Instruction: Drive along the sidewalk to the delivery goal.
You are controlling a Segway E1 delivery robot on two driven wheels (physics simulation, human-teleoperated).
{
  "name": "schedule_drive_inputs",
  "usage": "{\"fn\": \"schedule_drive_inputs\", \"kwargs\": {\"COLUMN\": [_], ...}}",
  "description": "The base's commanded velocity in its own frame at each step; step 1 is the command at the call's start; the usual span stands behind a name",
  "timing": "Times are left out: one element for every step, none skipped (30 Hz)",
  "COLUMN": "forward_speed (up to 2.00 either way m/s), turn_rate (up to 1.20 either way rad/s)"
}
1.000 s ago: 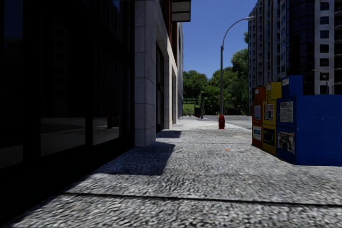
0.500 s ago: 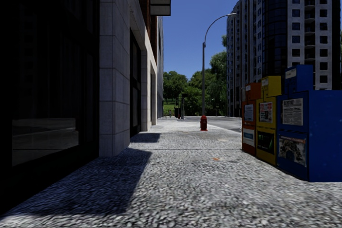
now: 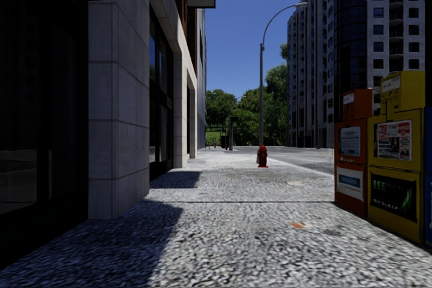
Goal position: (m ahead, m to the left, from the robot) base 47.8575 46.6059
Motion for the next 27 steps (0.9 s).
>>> {"fn": "schedule_drive_inputs", "kwargs": {"forward_speed": [2.00,2.00,2.00,2.00,2.00,2.00,2.00,2.00,2.00,2.00,2.00,2.00,2.00,2.00,2.00,2.00,2.00,2.00,2.00,2.00,2.00,2.00,2.00,2.00,2.00,2.00,2.00], "turn_rate": [0.00,0.00,0.00,0.00,0.00,0.00,0.00,0.00,0.00,0.00,0.00,0.00,0.00,0.00,0.00,0.00,0.00,0.00,0.00,0.00,0.00,0.00,0.00,0.00,0.00,0.00,0.00]}}
